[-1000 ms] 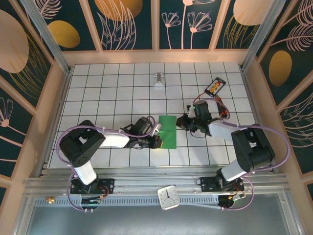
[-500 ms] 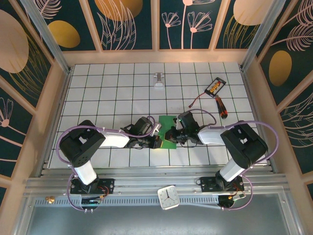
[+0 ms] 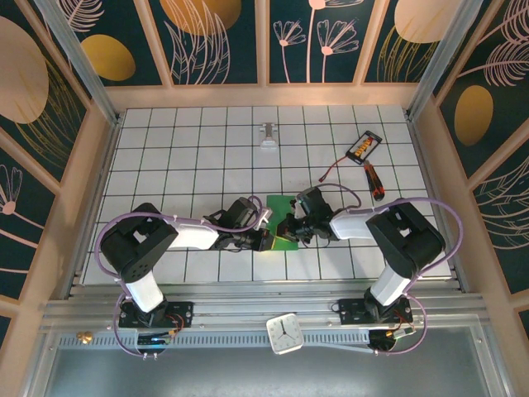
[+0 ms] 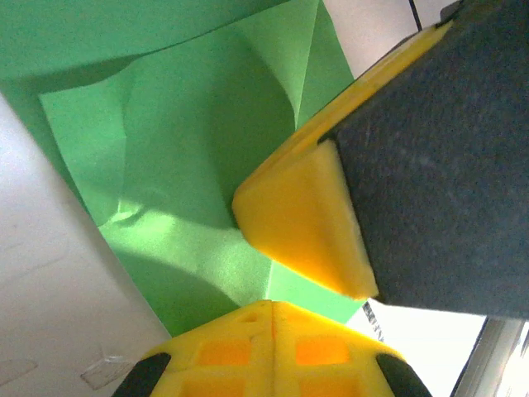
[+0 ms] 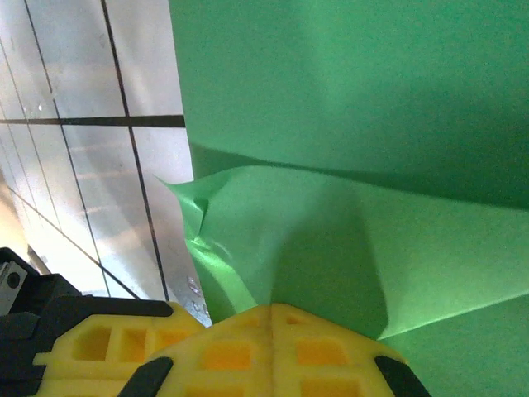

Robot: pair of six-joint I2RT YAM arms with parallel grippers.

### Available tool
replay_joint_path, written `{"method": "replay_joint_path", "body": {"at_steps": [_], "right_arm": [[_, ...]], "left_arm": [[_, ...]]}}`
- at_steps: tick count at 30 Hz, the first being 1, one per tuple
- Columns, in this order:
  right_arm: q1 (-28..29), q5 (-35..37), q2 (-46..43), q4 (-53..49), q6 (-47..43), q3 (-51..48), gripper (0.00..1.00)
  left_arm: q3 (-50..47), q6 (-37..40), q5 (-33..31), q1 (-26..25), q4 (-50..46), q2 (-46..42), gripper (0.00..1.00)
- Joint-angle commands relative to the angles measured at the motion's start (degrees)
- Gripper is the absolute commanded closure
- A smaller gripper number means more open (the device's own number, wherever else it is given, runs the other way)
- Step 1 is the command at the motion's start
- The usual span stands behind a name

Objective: Fold a paper plane with a square sheet of paper (pick it up from the middle)
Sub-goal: Fold the triangle a second time at the center of the table.

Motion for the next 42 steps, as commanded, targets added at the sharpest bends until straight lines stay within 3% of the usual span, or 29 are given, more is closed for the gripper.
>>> {"method": "replay_joint_path", "body": {"at_steps": [1,6,15,19,24,30,33,38,42], "right_arm": [[-2.4,5.5,1.1,-6.4,-3.1,1.4,1.0],[-5.3,6.5,0.9,-8.0,-5.3,1.5,1.0],[-16.0,7.3,1.7,-9.3,-11.4,2.6,1.0],[-18.1,6.4,-2.1,-9.0,-12.6,3.6,1.0],[-17.5,4.6,-9.8,-8.6,-13.2,1.3,1.0],[-10.1,9.2,-21.2,-12.0,-11.2,-5.4,0.94],[-7.1,10.6,-23.6,-11.3,-8.9,-7.0,0.88],[-5.4,10.9,-23.6,-9.0,-6.4,-7.9,0.81],[-3.0,11.2,-22.9,-8.6,-4.5,-8.4,0.78]], "left_arm": [[-3.5,1.6,-4.6,0.1,-12.7,2.6,1.0],[-3.5,1.7,-4.8,0.1,-12.9,2.6,1.0],[-2.8,0.1,-4.7,0.0,-12.5,1.0,1.0],[-1.3,-2.0,-3.9,0.0,-11.6,-0.5,0.99],[2.6,-5.1,-3.3,0.0,-9.6,-4.0,0.76],[2.6,-9.5,-5.9,1.3,-4.0,-8.8,0.65],[2.2,-12.3,-4.0,3.8,-0.2,-7.4,0.71],[7.5,-9.1,-2.8,4.6,-3.2,-0.1,0.88],[8.8,-7.8,-4.2,5.0,-4.1,2.7,0.93]]}}
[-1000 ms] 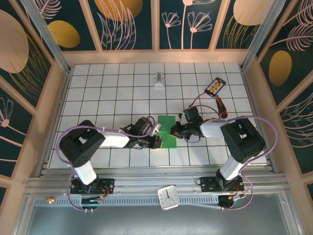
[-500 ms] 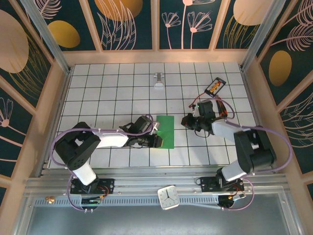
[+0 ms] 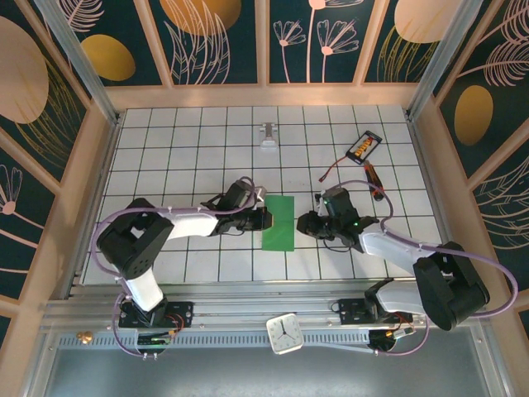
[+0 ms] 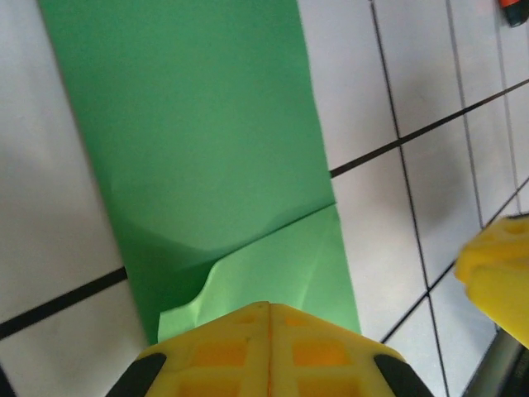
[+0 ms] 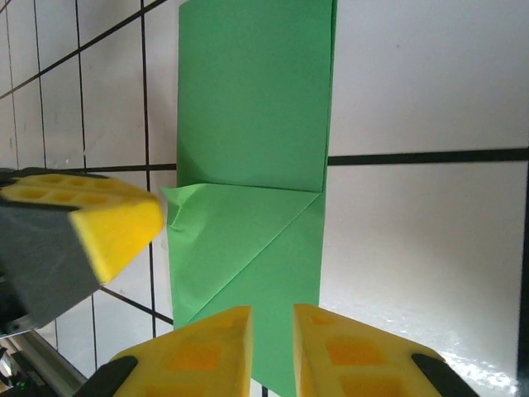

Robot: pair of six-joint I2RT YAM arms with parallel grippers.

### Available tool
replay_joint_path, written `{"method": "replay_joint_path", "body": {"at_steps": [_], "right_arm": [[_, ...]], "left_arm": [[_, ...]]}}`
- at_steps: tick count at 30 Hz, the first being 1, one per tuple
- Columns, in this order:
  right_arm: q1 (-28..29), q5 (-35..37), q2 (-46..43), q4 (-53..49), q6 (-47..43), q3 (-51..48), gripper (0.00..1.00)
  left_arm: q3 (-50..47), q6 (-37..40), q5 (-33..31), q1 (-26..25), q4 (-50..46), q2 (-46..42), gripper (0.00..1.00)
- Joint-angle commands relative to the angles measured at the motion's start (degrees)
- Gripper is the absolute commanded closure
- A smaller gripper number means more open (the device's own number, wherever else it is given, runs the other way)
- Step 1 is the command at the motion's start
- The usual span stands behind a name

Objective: Fold a paper plane with a square sheet of paper (pick it up from the middle)
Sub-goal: Fold the triangle a second time at the center of the table.

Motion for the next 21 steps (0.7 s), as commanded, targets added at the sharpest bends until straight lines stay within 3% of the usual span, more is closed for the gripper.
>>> {"method": "replay_joint_path", "body": {"at_steps": [1,5,21], "right_arm": [[2.6,1.6,0.3,1.3,2.8,-1.1,0.77],[5.2,1.6,1.0,2.9,6.7,-3.0,0.76],[10.2,5.4,5.4,4.8,14.1,-3.9,0.7]], "left_arm": [[1.5,1.8,-0.7,0.4,-1.6,2.2,0.95],[1.1,2.5,-2.4,0.5,-1.8,3.4,1.0],[-6.3,-0.6,-2.3,0.5,4.8,4.5,1.0]]}}
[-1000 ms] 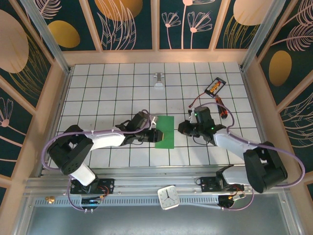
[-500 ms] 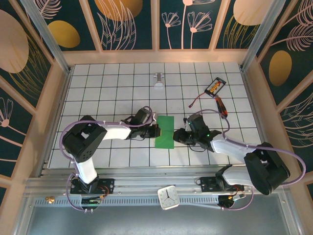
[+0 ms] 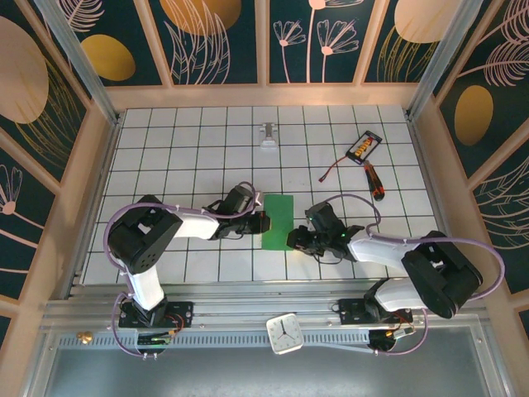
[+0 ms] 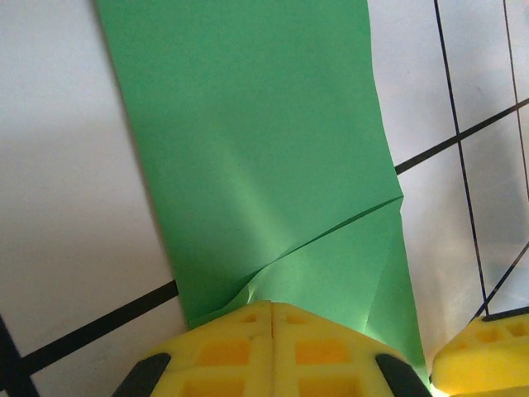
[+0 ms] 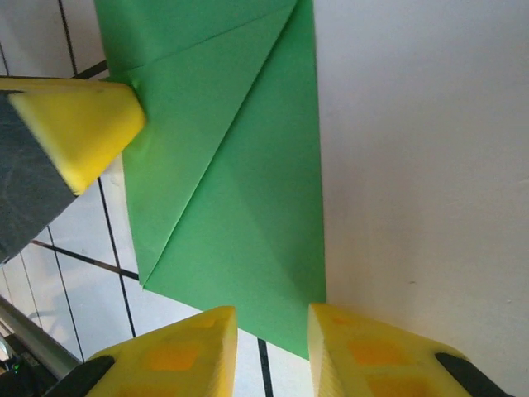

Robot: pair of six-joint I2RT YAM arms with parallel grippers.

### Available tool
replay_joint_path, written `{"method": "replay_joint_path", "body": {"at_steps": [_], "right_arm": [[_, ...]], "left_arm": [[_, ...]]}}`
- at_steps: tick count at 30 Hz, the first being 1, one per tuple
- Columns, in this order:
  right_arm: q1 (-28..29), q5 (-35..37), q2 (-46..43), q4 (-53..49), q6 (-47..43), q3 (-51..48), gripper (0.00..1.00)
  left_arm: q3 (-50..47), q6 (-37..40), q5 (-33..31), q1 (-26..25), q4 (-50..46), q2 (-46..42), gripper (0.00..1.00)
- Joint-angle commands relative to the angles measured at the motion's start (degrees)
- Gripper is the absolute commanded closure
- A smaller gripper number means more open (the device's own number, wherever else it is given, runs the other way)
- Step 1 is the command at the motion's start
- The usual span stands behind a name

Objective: Fold a paper plane with a square sheet of paper (pick it up from the middle)
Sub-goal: Fold the triangle a second time at the center of the table, then turn over the paper at the center of the table.

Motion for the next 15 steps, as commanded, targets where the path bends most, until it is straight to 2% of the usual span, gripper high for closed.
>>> {"method": "replay_joint_path", "body": {"at_steps": [1,15], "right_arm": [[1.0,2.9,0.3,0.3,2.0,-0.3,0.7],[3.6,9.9,0.7,-6.2,0.5,2.8,0.69]], "left_arm": [[-2.7,-1.1,-0.8,0.2,-2.2,1.7,1.0],[-2.9,-0.6,-0.2,0.2,-2.6,1.5,1.0]]}}
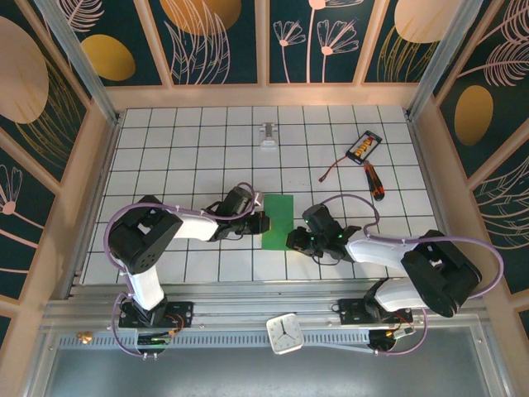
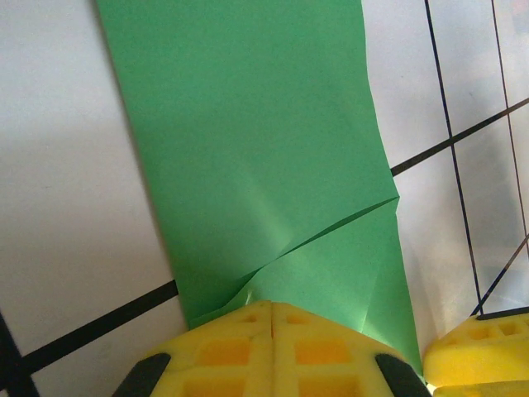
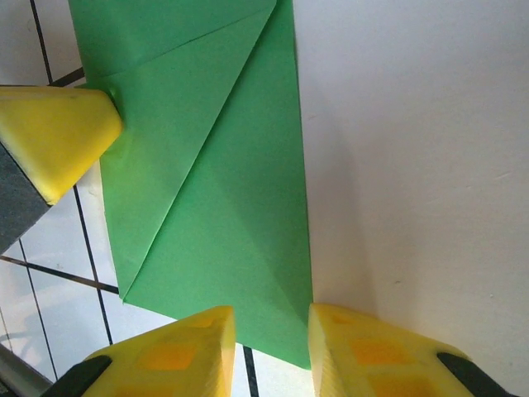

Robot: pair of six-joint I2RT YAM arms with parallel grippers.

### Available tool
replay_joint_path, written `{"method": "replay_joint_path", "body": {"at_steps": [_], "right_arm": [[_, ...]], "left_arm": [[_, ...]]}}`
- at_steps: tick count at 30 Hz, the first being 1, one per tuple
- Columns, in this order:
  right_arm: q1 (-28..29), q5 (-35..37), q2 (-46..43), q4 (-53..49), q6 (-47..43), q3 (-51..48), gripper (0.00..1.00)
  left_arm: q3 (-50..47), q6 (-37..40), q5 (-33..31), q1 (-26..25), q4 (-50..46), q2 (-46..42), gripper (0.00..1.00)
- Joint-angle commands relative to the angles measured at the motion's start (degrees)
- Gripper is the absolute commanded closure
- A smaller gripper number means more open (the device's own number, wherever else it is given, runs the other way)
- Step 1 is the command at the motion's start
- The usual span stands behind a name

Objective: Fold a paper plane with a square sheet of paper (pick it up from the middle)
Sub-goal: Turn over the paper at the center of the table.

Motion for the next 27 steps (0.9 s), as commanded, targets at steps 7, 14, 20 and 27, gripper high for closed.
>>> {"method": "replay_joint_path", "body": {"at_steps": [7,14,20,27], "right_arm": [[1.1,5.1,0.0,-4.8,-0.8,2.2,0.69],[1.6,0.8,2.8,1.5,-0.4,1.7,0.69],[1.6,-1.5,3.9,5.4,0.4,1.8,0.71],[1.2,-2.6,4.4,7.9,0.7,1.8,0.72]], "left_arm": [[-1.6,0.0,-0.4,0.2,-5.1,1.5,1.0],[-1.6,0.5,-0.3,0.2,-5.4,1.4,1.0],[-1.7,0.7,-0.1,0.2,-5.5,1.4,1.0],[-1.8,0.8,0.1,0.2,-5.5,1.5,1.0]]}}
